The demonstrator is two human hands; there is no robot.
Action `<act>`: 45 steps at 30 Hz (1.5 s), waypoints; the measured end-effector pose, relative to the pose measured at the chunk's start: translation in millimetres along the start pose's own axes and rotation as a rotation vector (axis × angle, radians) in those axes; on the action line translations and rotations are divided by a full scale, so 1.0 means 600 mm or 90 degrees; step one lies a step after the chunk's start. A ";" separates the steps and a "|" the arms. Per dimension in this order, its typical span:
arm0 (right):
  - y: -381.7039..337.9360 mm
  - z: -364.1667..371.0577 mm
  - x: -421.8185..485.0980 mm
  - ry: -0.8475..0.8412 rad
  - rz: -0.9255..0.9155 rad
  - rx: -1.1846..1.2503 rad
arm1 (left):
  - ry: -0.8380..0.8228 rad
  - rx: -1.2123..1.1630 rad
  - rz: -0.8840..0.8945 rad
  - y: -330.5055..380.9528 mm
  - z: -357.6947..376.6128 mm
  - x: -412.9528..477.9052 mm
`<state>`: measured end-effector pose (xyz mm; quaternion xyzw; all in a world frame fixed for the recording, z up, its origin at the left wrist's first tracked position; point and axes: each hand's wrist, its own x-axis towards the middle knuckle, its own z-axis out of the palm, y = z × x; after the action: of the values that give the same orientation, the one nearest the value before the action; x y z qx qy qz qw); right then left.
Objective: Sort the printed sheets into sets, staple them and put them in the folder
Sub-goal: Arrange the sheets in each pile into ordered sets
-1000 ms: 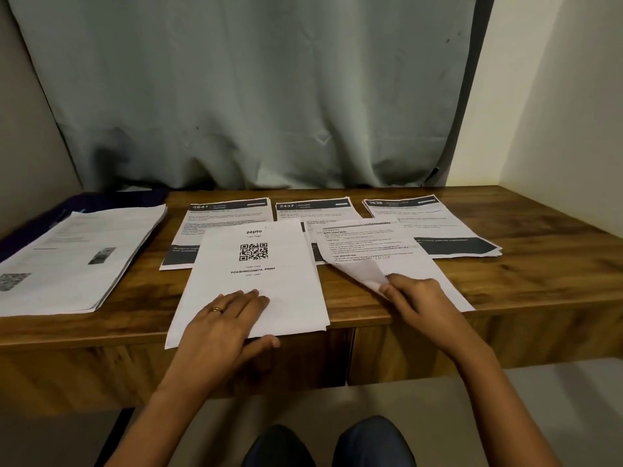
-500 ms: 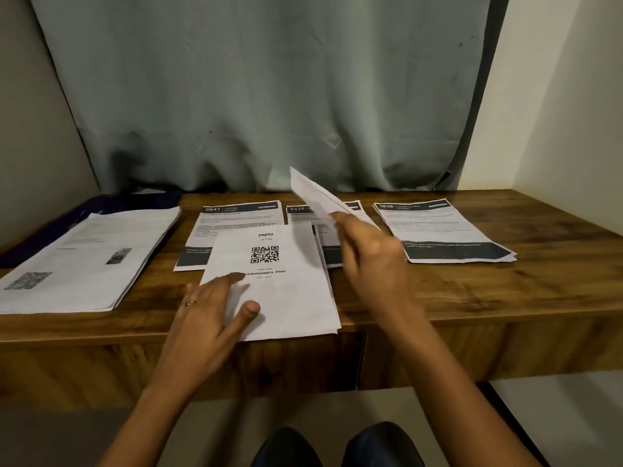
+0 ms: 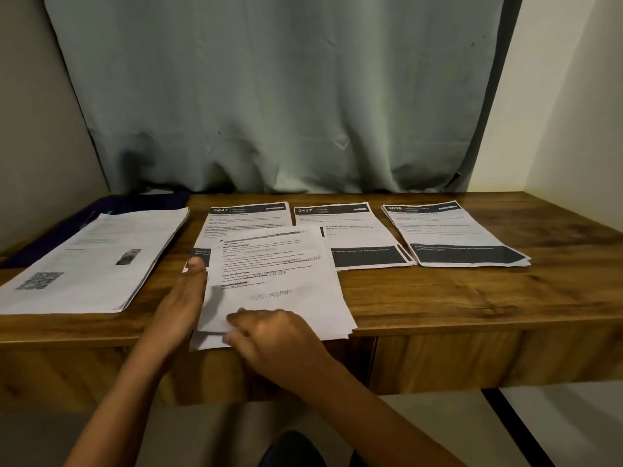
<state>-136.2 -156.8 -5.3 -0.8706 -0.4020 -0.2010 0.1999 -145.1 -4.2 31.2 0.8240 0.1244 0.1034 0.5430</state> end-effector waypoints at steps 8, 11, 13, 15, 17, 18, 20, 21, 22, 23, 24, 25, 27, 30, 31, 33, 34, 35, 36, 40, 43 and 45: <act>0.076 -0.101 0.019 0.073 0.396 0.037 | -0.104 0.088 0.037 0.026 -0.001 0.030; 0.128 -0.105 0.025 -0.012 0.551 -0.047 | -0.088 0.161 -0.011 0.022 0.016 0.054; 0.142 -0.100 0.028 -0.056 0.573 -0.042 | -0.085 0.206 -0.026 0.027 0.027 0.060; 0.140 -0.091 0.028 -0.071 0.555 -0.018 | -0.089 0.233 -0.038 0.028 0.031 0.067; 0.132 -0.081 0.028 -0.071 0.545 0.002 | -0.087 0.245 -0.047 0.028 0.035 0.072; 0.128 -0.077 0.029 -0.065 0.542 0.007 | -0.077 0.247 -0.041 0.031 0.036 0.071; 0.123 -0.073 0.031 -0.044 0.540 0.025 | -0.061 0.254 -0.036 0.036 0.038 0.072; 0.122 -0.074 0.032 -0.033 0.544 0.048 | -0.056 0.252 -0.036 0.037 0.039 0.074; 0.122 -0.076 0.033 -0.022 0.549 0.078 | -0.050 0.246 -0.037 0.038 0.038 0.075; 0.122 -0.080 0.034 -0.012 0.553 0.107 | -0.038 0.235 -0.036 0.038 0.037 0.077; 0.121 -0.085 0.035 -0.008 0.559 0.132 | -0.026 0.225 -0.033 0.038 0.036 0.078; 0.121 -0.089 0.035 -0.006 0.564 0.153 | -0.014 0.212 -0.030 0.037 0.035 0.079; 0.124 -0.089 0.035 0.013 0.582 0.210 | 0.008 0.190 -0.025 0.035 0.035 0.083; 0.129 -0.081 0.033 0.067 0.614 0.324 | 0.021 0.167 -0.019 0.033 0.037 0.088; 0.130 -0.079 0.032 0.084 0.615 0.361 | 0.024 0.162 -0.018 0.031 0.039 0.091; 0.131 -0.077 0.030 0.128 0.607 0.434 | 0.031 0.162 -0.029 0.027 0.041 0.091; 0.133 -0.078 0.030 0.154 0.605 0.469 | 0.034 0.153 -0.027 0.023 0.041 0.092; 0.135 -0.080 0.029 0.181 0.603 0.496 | 0.033 0.130 -0.014 0.019 0.041 0.094; 0.139 -0.081 0.029 0.208 0.601 0.511 | 0.028 0.105 0.008 0.018 0.041 0.095; 0.158 -0.103 0.039 0.293 0.548 0.539 | 0.051 0.027 0.125 0.047 0.039 0.104; 0.170 -0.139 0.066 0.356 0.491 0.504 | 0.114 -0.011 0.225 0.097 0.039 0.107; 0.179 -0.162 0.088 0.390 0.460 0.500 | 0.140 -0.034 0.281 0.126 0.043 0.110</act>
<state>-39.2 -238.0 82.9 -0.7156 -0.0495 -0.1984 0.6679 -67.9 -34.2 93.0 0.8004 -0.0030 0.3114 0.5122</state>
